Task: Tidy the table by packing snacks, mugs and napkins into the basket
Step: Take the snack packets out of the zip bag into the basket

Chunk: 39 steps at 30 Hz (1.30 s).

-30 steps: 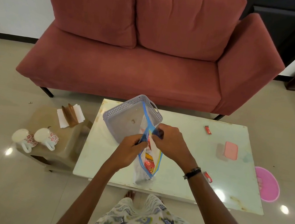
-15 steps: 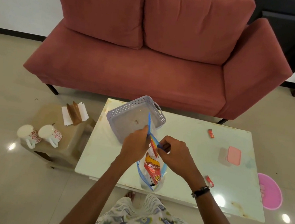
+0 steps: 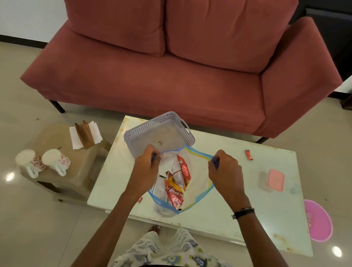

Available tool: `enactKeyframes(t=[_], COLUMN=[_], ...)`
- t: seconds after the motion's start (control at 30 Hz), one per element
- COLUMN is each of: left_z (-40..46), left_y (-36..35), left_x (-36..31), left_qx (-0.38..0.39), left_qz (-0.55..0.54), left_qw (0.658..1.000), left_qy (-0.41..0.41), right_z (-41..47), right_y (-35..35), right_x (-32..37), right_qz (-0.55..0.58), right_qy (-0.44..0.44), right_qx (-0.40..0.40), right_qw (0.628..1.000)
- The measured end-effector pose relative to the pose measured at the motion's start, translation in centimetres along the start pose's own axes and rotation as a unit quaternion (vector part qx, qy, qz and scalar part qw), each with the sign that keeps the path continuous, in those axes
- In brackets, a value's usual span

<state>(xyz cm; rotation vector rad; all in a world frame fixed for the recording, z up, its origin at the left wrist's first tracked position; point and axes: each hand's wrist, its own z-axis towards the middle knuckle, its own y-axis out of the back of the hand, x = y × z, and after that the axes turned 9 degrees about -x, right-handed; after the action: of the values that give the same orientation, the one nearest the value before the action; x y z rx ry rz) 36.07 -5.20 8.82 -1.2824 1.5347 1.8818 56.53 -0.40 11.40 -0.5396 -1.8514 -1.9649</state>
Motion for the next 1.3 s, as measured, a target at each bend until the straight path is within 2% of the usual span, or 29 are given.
enactKeyframes(t=[0.13,0.3,0.33,0.4,0.47,0.53,0.6,0.67,0.77,0.9,1.1,1.17,1.3], left_z=[0.1,0.1,0.2,0.1,-0.1,-0.1,-0.1,-0.2,-0.6,-1.0,-1.2,-1.2,-0.7], left_y=[-0.3,-1.0,-0.9,-0.8,-0.6,-0.5,-0.3,-0.2,-0.1,-0.1,-0.3,-0.3,-0.2], left_x=[-0.1,-1.2,-1.3,-1.1,-0.9,-0.7,-0.7,-0.7,-0.8,-0.8,-0.6,-0.6,0.0], left_qx=[-0.003,-0.006,-0.007,-0.007,-0.015,-0.026,-0.028,-0.021,-0.012,-0.009,0.002,0.007,-0.006], left_qz=[-0.032,-0.066,-0.067,-0.071,-0.071,-0.071,-0.059,-0.040,-0.032,-0.034,-0.038,-0.041,-0.046], left_qw=[0.999,0.997,0.996,0.995,0.995,0.995,0.996,0.998,0.999,0.999,0.999,0.999,0.998], left_qy=[0.030,0.048,0.055,0.066,0.067,0.065,0.063,0.051,0.036,0.025,0.025,0.027,0.047], right_z=[-0.2,-1.2,-1.5,-2.0,-2.6,-3.1,-3.0,-2.4,-0.8,0.5,1.3,1.4,0.4], right_y=[-0.3,-0.6,-0.5,-0.1,0.0,-0.8,-2.4,-4.3,-6.4,-8.9,-9.8,-9.7,-7.5], right_x=[-0.2,0.5,0.7,1.3,1.9,2.6,3.4,4.4,5.0,4.0,2.8,2.8,4.4], right_qz=[-0.013,-0.055,-0.051,-0.002,0.038,0.004,-0.085,-0.183,-0.308,-0.415,-0.440,-0.409,-0.330], right_qy=[-0.012,0.032,0.052,0.158,0.311,0.419,0.450,0.465,0.529,0.585,0.591,0.602,0.585], right_qx=[0.001,0.017,0.004,-0.049,-0.059,0.019,0.132,0.192,0.200,0.223,0.179,0.172,0.228], right_qw=[1.000,0.998,0.997,0.986,0.948,0.908,0.879,0.844,0.765,0.660,0.652,0.664,0.705])
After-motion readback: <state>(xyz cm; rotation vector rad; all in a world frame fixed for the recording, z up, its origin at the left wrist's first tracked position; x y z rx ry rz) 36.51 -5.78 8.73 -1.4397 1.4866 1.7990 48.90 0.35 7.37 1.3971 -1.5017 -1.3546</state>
